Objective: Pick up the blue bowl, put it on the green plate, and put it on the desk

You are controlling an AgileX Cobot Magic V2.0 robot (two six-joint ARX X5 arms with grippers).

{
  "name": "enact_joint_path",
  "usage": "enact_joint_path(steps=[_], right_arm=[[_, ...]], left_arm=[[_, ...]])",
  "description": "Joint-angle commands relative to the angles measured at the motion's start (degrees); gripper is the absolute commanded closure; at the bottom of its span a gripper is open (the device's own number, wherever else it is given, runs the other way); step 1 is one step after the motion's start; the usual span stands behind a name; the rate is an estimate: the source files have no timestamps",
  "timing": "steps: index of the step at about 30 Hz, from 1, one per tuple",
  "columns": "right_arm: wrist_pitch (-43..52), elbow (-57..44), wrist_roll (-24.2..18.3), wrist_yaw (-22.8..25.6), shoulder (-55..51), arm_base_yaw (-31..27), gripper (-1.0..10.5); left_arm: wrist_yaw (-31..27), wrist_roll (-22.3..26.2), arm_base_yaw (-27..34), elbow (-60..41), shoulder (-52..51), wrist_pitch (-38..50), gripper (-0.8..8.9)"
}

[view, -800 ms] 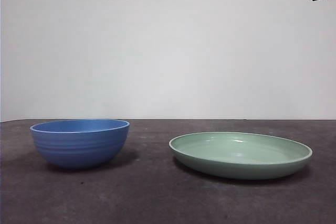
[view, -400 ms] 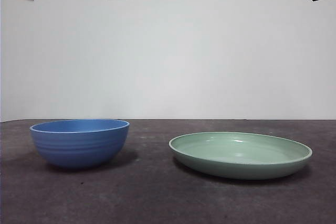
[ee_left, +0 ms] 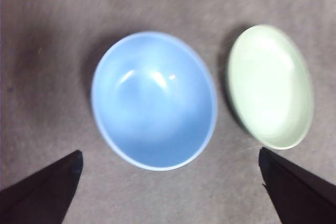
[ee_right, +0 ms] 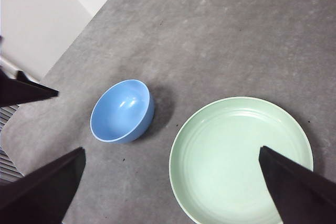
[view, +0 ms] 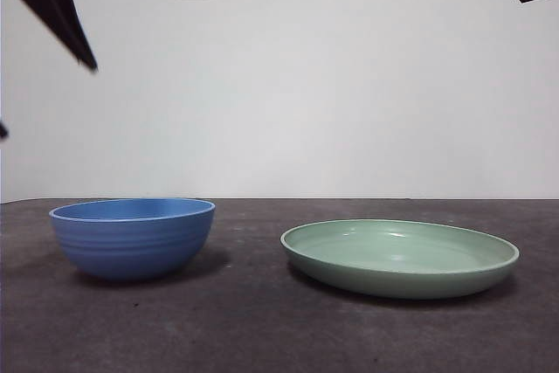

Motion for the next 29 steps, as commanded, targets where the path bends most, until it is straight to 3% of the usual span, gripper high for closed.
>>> enact_joint_path(steps=[1, 12, 20, 26, 29], right_arm=[[0.39, 1.11, -0.46, -0.09, 0.22, 0.26, 3.3], [0.07, 1.11, -0.44, -0.09, 0.22, 0.26, 3.3], [-1.11, 1.11, -0.44, -0.07, 0.22, 0.26, 3.3], [-1.14, 1.11, -0.46, -0.07, 0.22, 0.26, 3.3], [-1.11, 1.11, -0.46, -0.07, 0.22, 0.26, 3.3]], left_arm=[[-0.02, -0.28, 0.33, 1.07, 5.18, 0.13, 1.97], [-0.09, 0.50, 0.33, 1.14, 19.39, 9.05, 2.06], [-0.61, 0.55, 0.33, 1.73, 24.72, 10.51, 4.38], [-2.67, 0.59, 0.35, 1.73, 25.27, 11.74, 7.61], [-3.52, 0.55, 0.35, 1.73, 25.27, 12.76, 7.98]])
